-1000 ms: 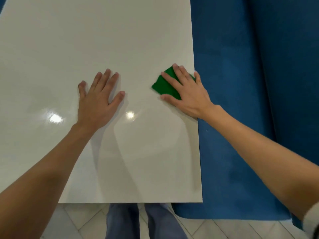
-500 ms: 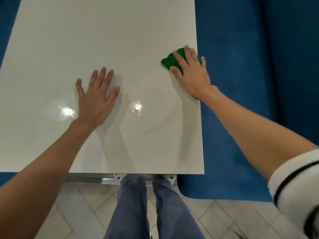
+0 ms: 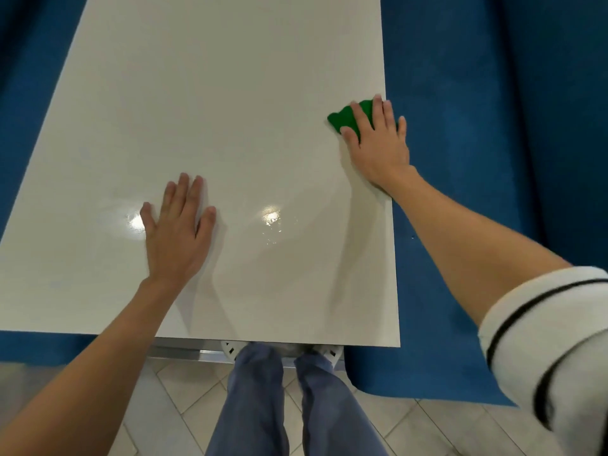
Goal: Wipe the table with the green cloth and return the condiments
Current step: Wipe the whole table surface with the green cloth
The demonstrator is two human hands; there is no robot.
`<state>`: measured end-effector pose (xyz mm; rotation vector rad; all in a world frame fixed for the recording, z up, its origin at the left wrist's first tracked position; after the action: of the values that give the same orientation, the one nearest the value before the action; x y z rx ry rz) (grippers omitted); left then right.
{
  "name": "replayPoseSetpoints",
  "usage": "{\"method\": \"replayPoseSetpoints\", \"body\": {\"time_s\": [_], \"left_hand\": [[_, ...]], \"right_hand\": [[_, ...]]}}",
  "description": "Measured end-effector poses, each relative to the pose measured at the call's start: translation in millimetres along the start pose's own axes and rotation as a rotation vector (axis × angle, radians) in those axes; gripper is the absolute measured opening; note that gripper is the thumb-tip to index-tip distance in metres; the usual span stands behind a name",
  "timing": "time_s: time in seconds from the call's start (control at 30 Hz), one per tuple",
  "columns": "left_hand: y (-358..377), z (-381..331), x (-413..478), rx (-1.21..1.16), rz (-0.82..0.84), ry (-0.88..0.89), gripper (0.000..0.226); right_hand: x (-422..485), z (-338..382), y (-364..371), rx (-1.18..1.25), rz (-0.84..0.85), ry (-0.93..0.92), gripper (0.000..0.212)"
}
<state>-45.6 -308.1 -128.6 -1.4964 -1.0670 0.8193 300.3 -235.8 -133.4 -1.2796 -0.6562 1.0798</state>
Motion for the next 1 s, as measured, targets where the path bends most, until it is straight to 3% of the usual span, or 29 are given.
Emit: {"method": "replayPoseSetpoints", "body": {"time_s": [0.1,0.33,0.43,0.63,0.7,0.8,0.9,1.0], "left_hand": [[0,0,-1,-0.006,-0.004,0.000,0.056],[3,1,-2,0.007,0.006,-0.001,0.057],[4,0,-2,0.013,0.018,-0.007,0.058],[4,2,3,-0.003,0.016,-0.018,0.056],[3,5,2,-0.009,0.009,-0.016,0.056],[2,7,2,-0.012,0.004,-0.003,0.056],[1,5,-1,-0.014,0.004,0.003,0.056],[1,6,-2,-0.017,-0.009,-0.008,0.055]], "right_hand": [[-17,14,7,-0.028,-0.017,-0.035,0.057],[-113,-5,17,-0.160,0.074,-0.515,0.056],[-85,-9,11,-0.168,0.073,-0.479,0.058],[5,42,7,-0.070,0.020,-0.141,0.056],[-4,69,16,-0.071,0.029,-0.185,0.057],[-48,90,25,-0.083,0.082,-0.401,0.055],[-95,66,22,-0.127,0.137,-0.619,0.054],[-93,27,11,-0.164,0.147,-0.647,0.055]]}}
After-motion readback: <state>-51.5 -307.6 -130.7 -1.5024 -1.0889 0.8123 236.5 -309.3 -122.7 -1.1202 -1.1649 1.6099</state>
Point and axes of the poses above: each hand's wrist, its own x-axis towards the middle knuckle, its own y-axis out of the palm, z = x × y, the point moved 7 cm from there along x, towards the middle knuckle, and after that the axes turned 14 degrees about y, right-handed, at the moved point
